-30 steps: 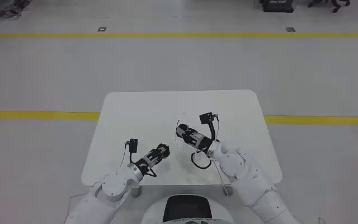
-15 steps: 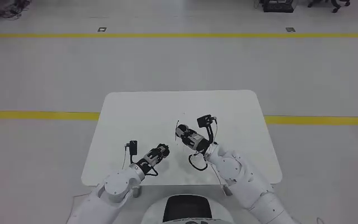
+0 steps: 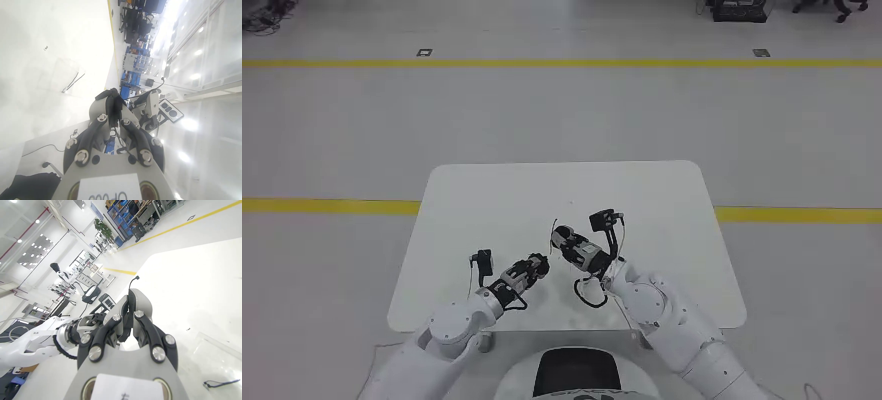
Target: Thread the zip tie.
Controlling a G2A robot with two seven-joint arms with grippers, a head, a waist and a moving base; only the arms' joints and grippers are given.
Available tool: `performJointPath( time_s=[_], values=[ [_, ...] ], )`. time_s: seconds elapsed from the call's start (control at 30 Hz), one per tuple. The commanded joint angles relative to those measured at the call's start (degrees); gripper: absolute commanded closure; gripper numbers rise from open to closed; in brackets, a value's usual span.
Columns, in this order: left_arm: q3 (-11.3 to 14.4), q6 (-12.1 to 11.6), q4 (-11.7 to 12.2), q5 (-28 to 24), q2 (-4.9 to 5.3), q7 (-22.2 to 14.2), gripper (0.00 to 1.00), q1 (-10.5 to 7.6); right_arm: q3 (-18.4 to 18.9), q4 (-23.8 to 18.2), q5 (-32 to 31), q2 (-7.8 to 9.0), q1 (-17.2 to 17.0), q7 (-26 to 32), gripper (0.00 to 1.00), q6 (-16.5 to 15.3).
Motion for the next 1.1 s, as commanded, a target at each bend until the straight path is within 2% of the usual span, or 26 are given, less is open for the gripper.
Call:
performJointPath(
  time_s=[0.0,0.3,0.57,1.07],
  values=[
    [0.0,0.04,0.01,-0.04,0.0,0.01,1.0,0.01,0.01,0.0,-0.02,0.0,-0.01,0.0,1.0,0.0],
    [0.78,-0.36,-0.03,0.85,-0.36,2.18,1.0,-0.43,0.19,-1.39,-1.54,0.31,-1.12,-1.85,1.0,0.0],
    [0.95,-1.0,-0.11,0.61,-0.51,1.88,1.0,-0.43,-0.71,-1.68,-1.21,0.86,-0.93,-1.94,1.0,0.0],
    [-1.25,-2.75,-1.1,-1.42,-0.18,0.22,1.0,2.05,-2.84,-1.79,0.31,1.79,0.06,-3.81,1.0,0.0]
  ],
)
